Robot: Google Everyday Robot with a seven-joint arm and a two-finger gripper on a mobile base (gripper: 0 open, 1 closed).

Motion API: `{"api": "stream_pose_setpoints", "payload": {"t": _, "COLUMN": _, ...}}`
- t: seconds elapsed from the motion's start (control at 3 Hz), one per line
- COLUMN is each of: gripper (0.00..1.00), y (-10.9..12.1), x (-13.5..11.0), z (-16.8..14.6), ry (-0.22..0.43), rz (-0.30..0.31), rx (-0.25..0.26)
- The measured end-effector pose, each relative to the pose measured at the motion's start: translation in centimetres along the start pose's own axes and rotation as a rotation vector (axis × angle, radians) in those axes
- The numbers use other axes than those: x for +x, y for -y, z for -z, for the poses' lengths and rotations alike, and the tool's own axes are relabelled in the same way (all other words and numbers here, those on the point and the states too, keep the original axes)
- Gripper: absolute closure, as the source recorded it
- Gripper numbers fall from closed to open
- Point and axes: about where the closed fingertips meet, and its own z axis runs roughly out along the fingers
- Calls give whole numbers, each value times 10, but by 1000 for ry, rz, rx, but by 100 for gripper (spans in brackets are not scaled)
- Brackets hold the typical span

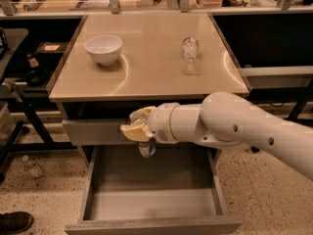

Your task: Pick redbull can from middle drawer and place on counter

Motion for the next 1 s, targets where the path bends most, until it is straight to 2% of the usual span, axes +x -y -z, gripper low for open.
{"api": "stream_pose_setpoints", "payload": {"t": 0.67, "gripper": 100, "y": 10, "x": -68, "z": 25, "ry": 8, "rz": 81, "rx": -4}}
{"api": "stream_pose_setpoints", "payload": {"t": 1.0, "gripper": 100, "y": 15, "x": -102, "z": 43, "ry": 15, "rz": 139, "rx": 15}}
